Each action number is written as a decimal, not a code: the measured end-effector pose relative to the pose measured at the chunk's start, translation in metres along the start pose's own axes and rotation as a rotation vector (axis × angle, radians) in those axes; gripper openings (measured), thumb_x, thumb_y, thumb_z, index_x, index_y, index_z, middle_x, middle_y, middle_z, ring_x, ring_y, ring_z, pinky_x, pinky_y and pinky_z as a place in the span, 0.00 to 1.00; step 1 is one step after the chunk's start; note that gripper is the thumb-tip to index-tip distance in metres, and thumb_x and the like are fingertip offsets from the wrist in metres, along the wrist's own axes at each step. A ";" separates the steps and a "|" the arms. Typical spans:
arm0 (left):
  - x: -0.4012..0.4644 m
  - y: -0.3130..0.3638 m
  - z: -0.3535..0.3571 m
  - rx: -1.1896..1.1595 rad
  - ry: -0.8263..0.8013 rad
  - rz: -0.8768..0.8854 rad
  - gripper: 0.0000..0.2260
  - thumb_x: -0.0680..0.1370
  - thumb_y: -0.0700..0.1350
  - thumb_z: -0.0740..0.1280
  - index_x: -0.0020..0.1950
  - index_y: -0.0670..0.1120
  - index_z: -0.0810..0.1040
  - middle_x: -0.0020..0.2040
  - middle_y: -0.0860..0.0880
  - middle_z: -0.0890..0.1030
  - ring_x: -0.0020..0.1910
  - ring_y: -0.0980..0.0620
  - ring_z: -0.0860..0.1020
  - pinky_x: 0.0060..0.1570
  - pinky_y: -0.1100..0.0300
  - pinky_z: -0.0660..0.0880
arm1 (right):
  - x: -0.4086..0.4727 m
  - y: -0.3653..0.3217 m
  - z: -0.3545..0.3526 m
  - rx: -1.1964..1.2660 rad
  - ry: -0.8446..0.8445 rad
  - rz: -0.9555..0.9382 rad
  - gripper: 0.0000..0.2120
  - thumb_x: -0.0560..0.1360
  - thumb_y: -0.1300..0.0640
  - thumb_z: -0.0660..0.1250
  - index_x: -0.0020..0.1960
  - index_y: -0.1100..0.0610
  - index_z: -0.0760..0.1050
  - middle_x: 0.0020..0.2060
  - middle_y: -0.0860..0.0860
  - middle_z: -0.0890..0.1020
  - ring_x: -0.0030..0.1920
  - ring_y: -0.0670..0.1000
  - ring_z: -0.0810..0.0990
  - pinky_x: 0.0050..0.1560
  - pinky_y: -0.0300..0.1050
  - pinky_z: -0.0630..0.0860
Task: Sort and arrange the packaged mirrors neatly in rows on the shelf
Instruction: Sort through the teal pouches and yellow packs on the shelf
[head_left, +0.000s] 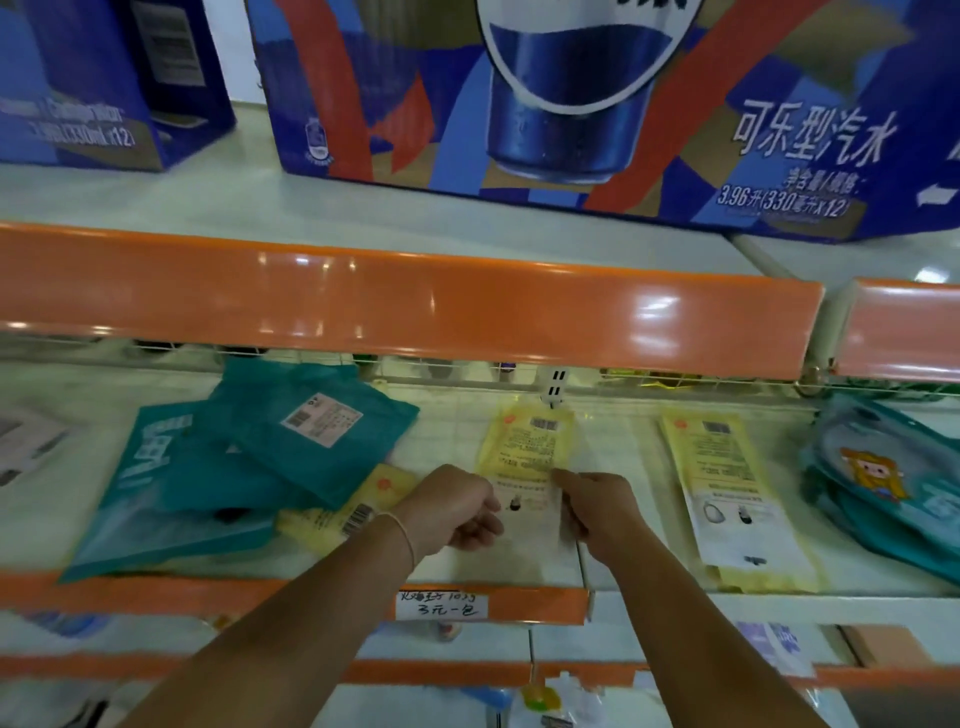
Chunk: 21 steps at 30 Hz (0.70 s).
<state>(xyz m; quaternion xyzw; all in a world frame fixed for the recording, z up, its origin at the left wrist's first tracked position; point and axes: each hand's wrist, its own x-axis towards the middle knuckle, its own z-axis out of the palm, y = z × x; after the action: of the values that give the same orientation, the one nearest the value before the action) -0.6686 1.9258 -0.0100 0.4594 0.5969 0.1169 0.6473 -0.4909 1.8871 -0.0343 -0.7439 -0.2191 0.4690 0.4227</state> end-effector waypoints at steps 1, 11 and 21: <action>-0.002 0.001 0.004 0.013 -0.021 -0.006 0.08 0.78 0.37 0.61 0.49 0.35 0.77 0.35 0.41 0.82 0.27 0.48 0.78 0.29 0.61 0.73 | 0.000 0.000 -0.001 -0.014 -0.034 -0.003 0.15 0.74 0.59 0.73 0.32 0.59 0.71 0.24 0.56 0.70 0.20 0.50 0.65 0.23 0.38 0.61; -0.001 0.018 0.025 0.154 0.088 0.081 0.07 0.79 0.39 0.61 0.46 0.39 0.76 0.30 0.44 0.77 0.24 0.49 0.74 0.25 0.63 0.69 | 0.021 0.002 -0.037 -0.098 0.014 -0.156 0.07 0.78 0.60 0.61 0.48 0.61 0.76 0.41 0.60 0.81 0.38 0.57 0.79 0.35 0.47 0.76; 0.030 0.053 0.123 0.142 0.062 0.339 0.10 0.82 0.45 0.62 0.44 0.41 0.71 0.28 0.45 0.66 0.24 0.50 0.66 0.24 0.63 0.63 | 0.012 -0.010 -0.132 -0.057 0.046 -0.274 0.06 0.77 0.53 0.69 0.53 0.53 0.77 0.43 0.52 0.84 0.42 0.52 0.84 0.38 0.46 0.81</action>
<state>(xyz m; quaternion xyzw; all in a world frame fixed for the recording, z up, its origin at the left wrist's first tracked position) -0.5314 1.9192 -0.0078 0.5942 0.5373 0.1957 0.5656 -0.3683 1.8455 -0.0051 -0.7294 -0.3221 0.3832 0.4662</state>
